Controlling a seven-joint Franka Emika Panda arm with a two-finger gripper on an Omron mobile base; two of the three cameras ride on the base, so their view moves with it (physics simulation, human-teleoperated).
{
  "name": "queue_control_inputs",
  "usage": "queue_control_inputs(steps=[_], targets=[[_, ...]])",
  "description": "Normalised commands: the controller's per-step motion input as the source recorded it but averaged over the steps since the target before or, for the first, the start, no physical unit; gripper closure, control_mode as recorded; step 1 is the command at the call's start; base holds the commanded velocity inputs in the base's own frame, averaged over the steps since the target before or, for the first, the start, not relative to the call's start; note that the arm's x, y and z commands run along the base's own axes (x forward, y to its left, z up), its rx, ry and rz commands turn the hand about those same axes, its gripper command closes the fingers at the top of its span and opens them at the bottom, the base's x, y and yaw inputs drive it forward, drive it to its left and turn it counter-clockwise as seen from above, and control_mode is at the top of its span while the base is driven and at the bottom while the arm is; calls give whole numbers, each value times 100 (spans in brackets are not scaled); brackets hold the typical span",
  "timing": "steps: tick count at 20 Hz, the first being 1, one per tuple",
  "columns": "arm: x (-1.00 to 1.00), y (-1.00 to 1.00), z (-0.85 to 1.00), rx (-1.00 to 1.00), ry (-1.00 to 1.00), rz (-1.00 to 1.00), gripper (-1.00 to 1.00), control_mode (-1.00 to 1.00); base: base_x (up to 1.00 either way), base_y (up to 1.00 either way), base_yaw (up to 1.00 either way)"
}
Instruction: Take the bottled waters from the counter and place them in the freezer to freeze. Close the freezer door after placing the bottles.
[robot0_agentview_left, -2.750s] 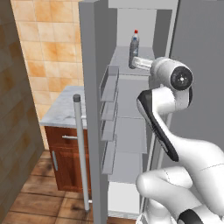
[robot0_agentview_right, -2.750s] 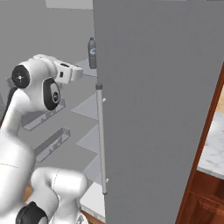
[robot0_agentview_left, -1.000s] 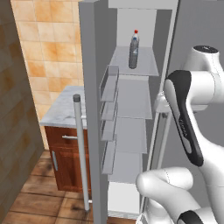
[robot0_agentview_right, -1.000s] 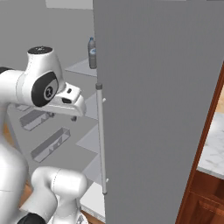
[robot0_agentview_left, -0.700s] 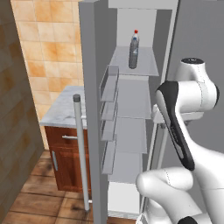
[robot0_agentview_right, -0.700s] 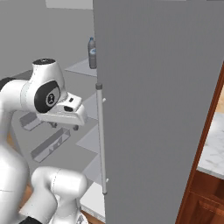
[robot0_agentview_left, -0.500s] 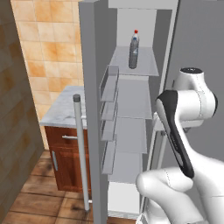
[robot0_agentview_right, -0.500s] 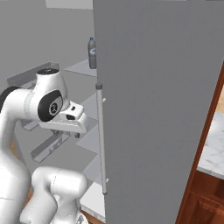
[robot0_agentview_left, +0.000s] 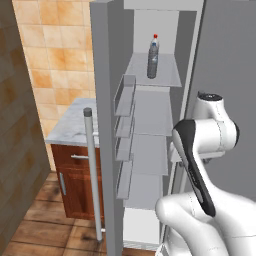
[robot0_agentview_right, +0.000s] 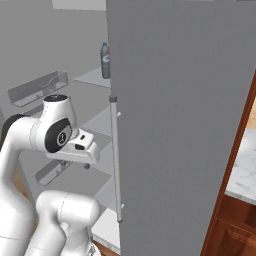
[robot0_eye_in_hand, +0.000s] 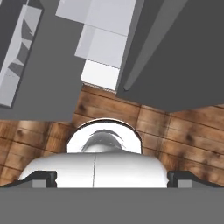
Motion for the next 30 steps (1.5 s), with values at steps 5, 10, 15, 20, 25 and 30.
queue_control_inputs(steps=[5,10,15,20,25,30], targets=[[0,0,0,0,0,0,-100,-100,0,0,0],[0,0,0,0,0,0,-100,100,-2,0,0],[0,0,0,0,0,0,-100,100,-48,8,-19],[0,0,0,0,0,0,-100,100,-56,46,-28],[0,0,0,0,0,0,-100,100,-40,27,-39],[0,0,0,0,0,0,-100,100,-17,59,-40]])
